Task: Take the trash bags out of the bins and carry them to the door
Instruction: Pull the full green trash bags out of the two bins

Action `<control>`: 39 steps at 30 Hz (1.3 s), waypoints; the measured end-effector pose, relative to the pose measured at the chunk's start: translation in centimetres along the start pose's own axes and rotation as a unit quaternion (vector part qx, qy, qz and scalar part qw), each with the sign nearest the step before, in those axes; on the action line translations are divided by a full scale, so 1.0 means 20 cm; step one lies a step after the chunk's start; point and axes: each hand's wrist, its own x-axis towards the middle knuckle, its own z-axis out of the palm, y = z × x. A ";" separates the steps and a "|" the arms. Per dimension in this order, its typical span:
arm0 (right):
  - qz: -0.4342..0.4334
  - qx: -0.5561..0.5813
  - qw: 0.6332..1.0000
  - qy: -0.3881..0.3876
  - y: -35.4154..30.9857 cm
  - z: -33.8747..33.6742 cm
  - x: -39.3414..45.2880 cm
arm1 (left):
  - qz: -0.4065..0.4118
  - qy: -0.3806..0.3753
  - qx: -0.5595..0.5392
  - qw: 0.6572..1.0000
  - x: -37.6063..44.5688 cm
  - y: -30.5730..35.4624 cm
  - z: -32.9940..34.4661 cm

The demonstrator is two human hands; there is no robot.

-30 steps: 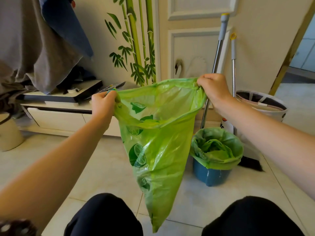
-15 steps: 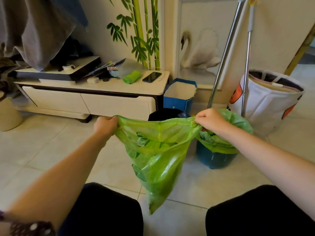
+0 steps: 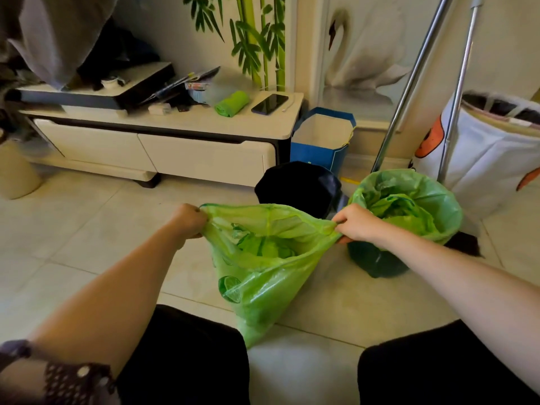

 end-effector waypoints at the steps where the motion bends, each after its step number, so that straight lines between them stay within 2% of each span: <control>1: 0.005 0.009 1.000 -0.002 0.01 0.00 0.01 | -0.001 -0.008 0.014 1.000 0.01 -0.01 0.01; 4: 0.017 0.023 1.000 -0.008 0.04 -0.01 0.02 | 0.022 -0.006 0.118 0.993 -0.01 0.00 0.03; 8: 0.035 0.052 0.998 -0.018 0.05 -0.01 0.01 | 0.088 0.037 0.294 0.951 -0.07 0.06 0.06; 12: 0.050 0.063 0.996 -0.037 0.07 -0.04 -0.01 | 0.097 0.107 0.344 0.928 -0.11 0.15 0.14; 16: 0.050 0.060 0.997 -0.006 0.13 -0.12 -0.04 | 0.153 0.112 0.353 0.916 -0.12 0.26 0.26; 18: 0.057 0.068 0.996 0.008 0.20 -0.18 -0.06 | 0.191 0.118 0.400 0.888 -0.14 0.32 0.35; 20: 0.077 0.085 0.993 0.027 0.29 -0.24 -0.07 | 0.240 0.125 0.468 0.841 -0.16 0.40 0.45; 22: 0.100 0.101 0.989 0.045 0.39 -0.29 -0.07 | 0.278 0.115 0.477 0.826 -0.17 0.49 0.57; 26: 0.137 0.129 0.979 0.082 0.58 -0.40 -0.04 | 0.332 0.076 0.368 0.865 -0.17 0.64 0.86; 31: 0.160 0.110 0.971 0.142 0.79 -0.50 -0.02 | 0.378 -0.009 0.305 0.874 -0.17 0.74 1.20; 33: 0.166 0.092 0.964 0.185 0.87 -0.54 0.00 | 0.352 -0.046 0.272 0.894 -0.15 0.76 1.31; 36: 0.206 0.089 0.944 0.242 1.01 -0.59 0.05 | 0.247 -0.096 0.216 0.940 -0.09 0.75 1.45; 39: 0.281 0.163 0.911 0.253 1.09 -0.61 0.06 | 0.172 -0.120 0.199 0.957 -0.03 0.71 1.57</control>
